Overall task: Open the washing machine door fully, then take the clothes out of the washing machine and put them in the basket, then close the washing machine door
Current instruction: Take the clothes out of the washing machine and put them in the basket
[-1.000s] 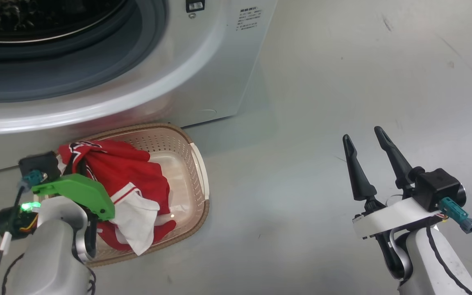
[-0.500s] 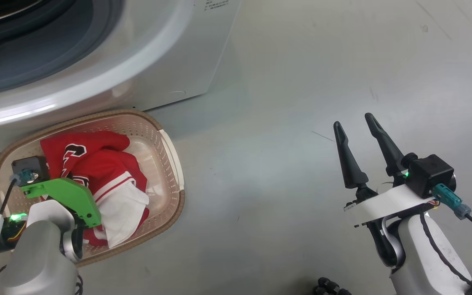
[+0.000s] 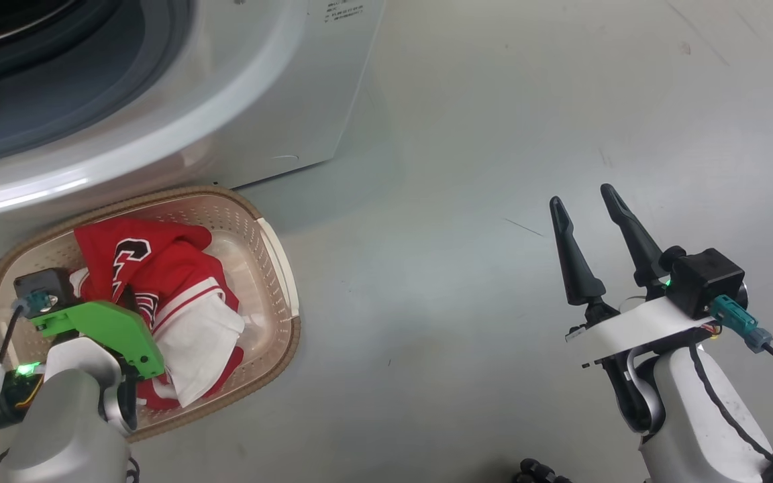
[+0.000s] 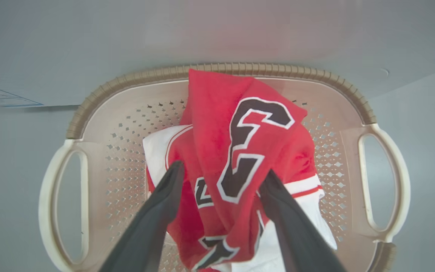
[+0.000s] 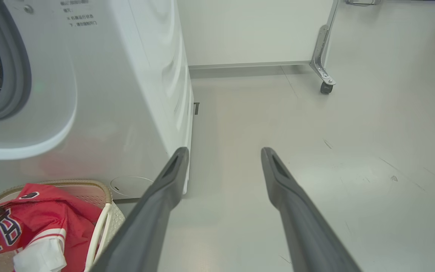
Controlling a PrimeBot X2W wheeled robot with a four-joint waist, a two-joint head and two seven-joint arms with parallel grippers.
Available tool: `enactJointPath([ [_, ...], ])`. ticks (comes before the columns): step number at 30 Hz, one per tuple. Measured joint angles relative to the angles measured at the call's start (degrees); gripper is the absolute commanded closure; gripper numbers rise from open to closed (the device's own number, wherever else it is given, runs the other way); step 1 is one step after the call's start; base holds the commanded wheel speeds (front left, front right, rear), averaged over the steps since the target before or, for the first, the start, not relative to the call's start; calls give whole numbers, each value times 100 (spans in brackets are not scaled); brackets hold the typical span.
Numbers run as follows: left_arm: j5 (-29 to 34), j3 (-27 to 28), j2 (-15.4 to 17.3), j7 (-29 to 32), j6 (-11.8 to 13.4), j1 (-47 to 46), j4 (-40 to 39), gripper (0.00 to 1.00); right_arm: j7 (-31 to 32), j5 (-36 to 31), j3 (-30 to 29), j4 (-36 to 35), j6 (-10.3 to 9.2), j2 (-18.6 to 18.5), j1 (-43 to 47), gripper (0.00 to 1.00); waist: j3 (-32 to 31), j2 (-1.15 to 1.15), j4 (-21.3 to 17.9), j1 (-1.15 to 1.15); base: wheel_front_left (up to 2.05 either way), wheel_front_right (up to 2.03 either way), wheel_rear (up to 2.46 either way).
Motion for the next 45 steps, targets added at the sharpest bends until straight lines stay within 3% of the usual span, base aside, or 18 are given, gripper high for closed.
enactJointPath([
  [6, -120, 91, -67, -501, -15, 30, 78, 0, 0, -1, -104, 54, 0, 3, 1, 0, -215, 0, 93, 0, 0, 0, 0],
  [18, -115, 62, -189, -1568, -314, 355, -82, 0, 0, -104, -283, 158, -4, -114, 177, 0, -808, 0, 436, 0, 0, 0, 0],
  [31, 145, -105, -252, -1677, -437, 675, -942, 0, 0, -286, -313, 241, -32, -210, 537, 0, -1580, 0, 855, 0, 0, 0, 0],
  [45, 570, -203, -264, -1677, -357, 1547, -2315, 0, 0, -357, -303, 270, -129, -223, 933, 0, -2338, 0, 1207, 0, 0, 0, 0],
])
